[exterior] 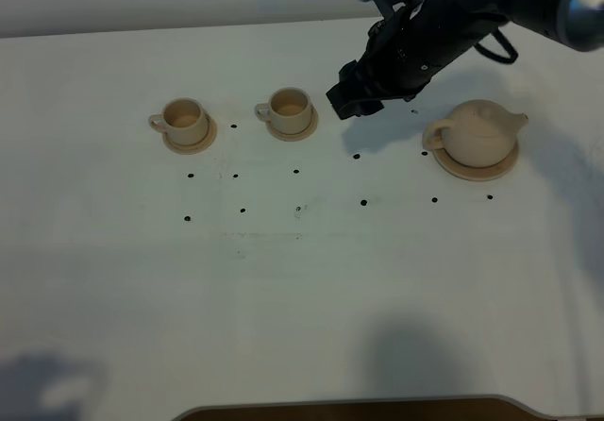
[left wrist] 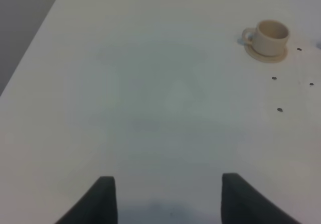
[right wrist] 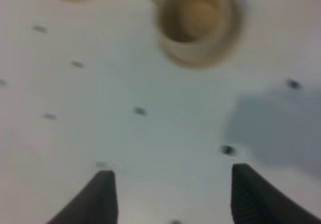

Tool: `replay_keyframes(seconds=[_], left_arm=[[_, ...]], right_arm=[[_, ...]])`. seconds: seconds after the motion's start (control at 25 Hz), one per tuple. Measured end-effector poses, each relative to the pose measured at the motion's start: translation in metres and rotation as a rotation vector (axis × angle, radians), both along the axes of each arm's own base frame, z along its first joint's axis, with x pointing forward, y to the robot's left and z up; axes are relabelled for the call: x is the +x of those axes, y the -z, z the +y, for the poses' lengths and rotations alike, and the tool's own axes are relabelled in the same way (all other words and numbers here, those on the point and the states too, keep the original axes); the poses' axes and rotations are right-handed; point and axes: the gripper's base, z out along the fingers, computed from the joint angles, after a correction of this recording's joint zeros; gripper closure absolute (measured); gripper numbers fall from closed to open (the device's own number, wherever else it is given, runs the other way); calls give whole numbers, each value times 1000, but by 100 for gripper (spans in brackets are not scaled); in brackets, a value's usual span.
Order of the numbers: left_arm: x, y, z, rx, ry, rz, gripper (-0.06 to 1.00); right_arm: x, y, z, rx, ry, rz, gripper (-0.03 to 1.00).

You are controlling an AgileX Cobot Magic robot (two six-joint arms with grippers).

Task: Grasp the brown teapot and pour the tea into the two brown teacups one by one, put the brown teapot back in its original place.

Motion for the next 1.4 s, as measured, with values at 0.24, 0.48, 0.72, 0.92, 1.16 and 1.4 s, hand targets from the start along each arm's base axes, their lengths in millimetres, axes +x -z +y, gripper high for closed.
replay_keyframes(seconds=[0.24,0.48,0.72,0.92,1.16,1.4], left_arm=[[0,0,0,0,0,0,45],[0,0,0,0,0,0,45],[0,0,0,0,-1,0,45],[0,0,0,0,-1,0,45],[0,0,0,0,-1,0,45],[0,0,0,0,-1,0,45]], right_arm=[[19,16,-3,-118,0,23,45],[23,49,-8,-220,0,97,45],[22,51,-13,-286,-9,109,45],[23,55,-17,-330,-17,108,45],[23,59,-18,-349,-16,122,45],[21,61,-18,-352,1,164,45]])
